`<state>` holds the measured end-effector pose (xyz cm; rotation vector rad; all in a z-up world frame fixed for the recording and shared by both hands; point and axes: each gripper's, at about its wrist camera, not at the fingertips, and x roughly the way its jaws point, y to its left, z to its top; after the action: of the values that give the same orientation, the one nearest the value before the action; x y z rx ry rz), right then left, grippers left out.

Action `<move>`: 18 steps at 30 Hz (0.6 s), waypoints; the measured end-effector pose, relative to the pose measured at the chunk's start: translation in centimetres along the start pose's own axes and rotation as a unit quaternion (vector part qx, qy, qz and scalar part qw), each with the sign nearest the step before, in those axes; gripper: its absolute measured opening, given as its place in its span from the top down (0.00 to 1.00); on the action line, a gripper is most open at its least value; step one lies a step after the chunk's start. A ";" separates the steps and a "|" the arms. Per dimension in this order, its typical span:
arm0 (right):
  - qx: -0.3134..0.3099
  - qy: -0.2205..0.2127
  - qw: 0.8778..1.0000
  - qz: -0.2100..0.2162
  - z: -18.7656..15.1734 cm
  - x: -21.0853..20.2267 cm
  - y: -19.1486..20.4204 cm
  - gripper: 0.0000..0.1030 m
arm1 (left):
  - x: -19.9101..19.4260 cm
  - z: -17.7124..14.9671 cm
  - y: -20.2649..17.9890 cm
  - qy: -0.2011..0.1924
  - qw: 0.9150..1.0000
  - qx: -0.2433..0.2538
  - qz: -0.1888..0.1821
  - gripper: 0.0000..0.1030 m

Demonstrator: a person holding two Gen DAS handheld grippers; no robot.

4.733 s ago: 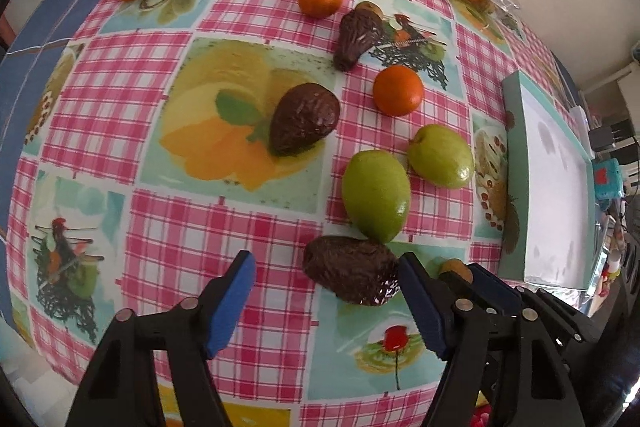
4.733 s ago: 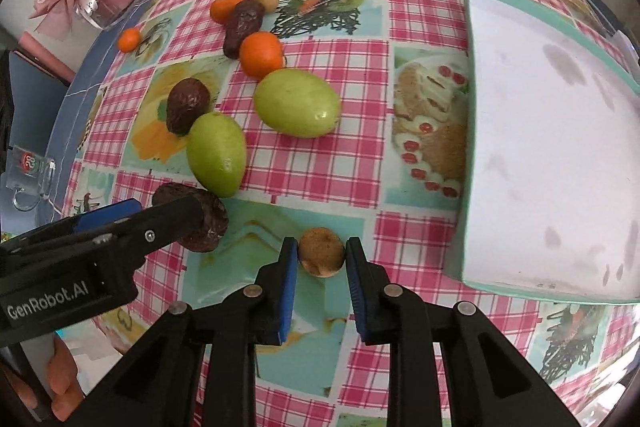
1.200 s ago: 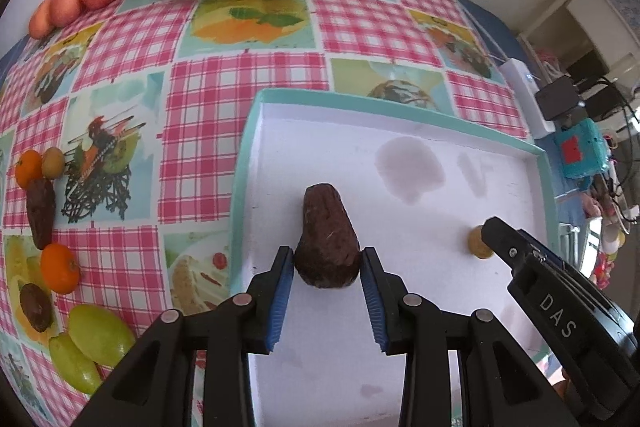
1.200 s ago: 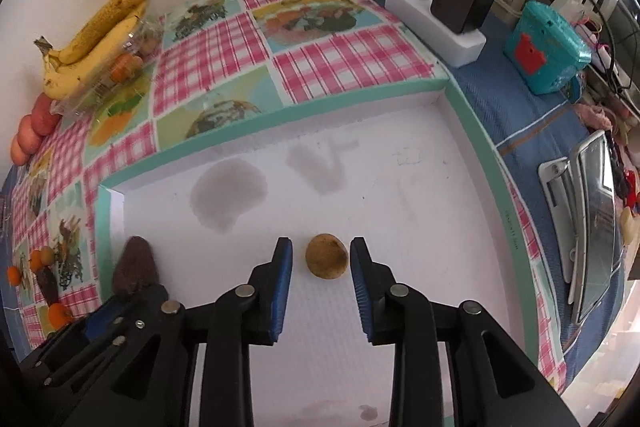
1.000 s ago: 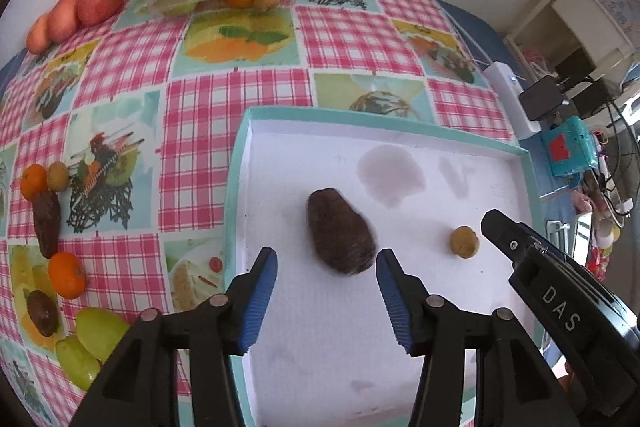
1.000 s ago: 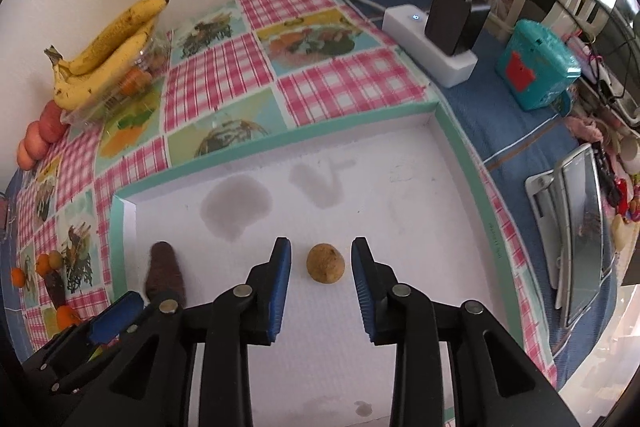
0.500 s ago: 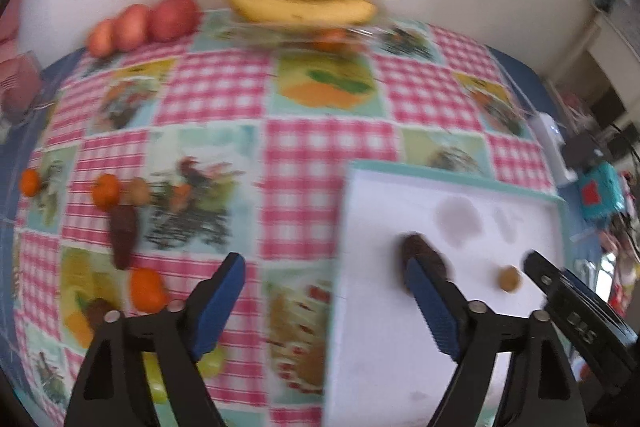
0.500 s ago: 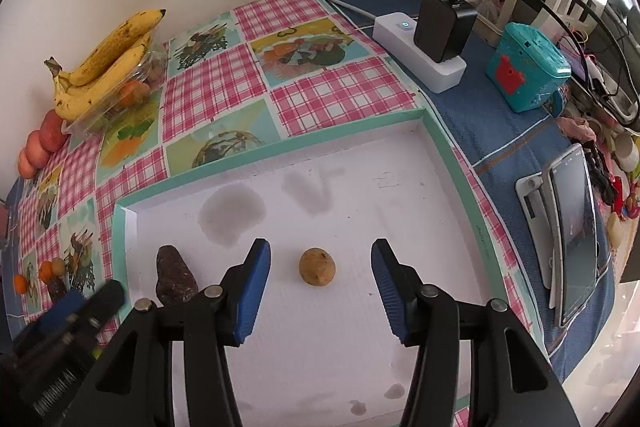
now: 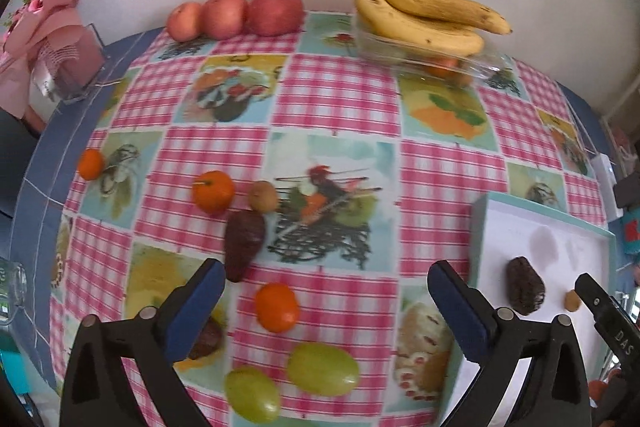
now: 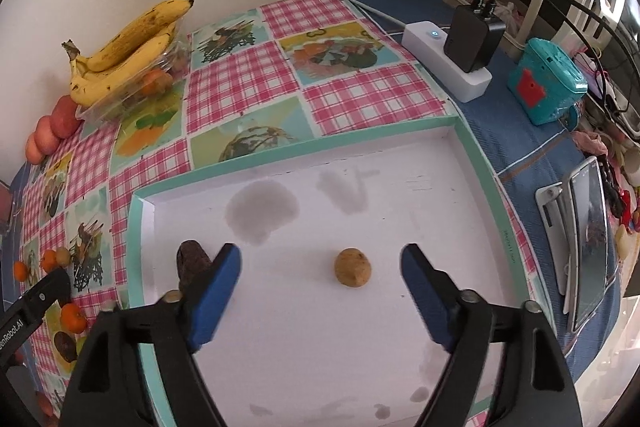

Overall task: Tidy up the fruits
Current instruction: 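Move both tools back toward the fruits on the tablecloth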

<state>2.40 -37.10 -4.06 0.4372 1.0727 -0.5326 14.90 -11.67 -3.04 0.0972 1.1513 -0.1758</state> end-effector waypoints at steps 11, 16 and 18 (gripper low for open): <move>-0.006 -0.003 1.000 0.002 -0.8 0.1 2.9 0.10 | 0.1 0.5 3.2 0.004 1.000 -0.016 0.007 0.00; -0.010 -0.009 1.000 0.008 -1.0 -0.3 4.5 0.10 | 0.2 0.7 5.1 0.007 1.000 -0.027 0.001 0.00; -0.019 -0.018 1.000 0.009 -1.1 -0.8 5.5 0.10 | -0.1 0.8 5.8 0.005 1.000 -0.026 0.003 0.00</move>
<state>4.68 -31.98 -3.38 0.4019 1.0418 -0.5027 16.70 -6.15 -2.72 0.0551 1.1639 -0.1403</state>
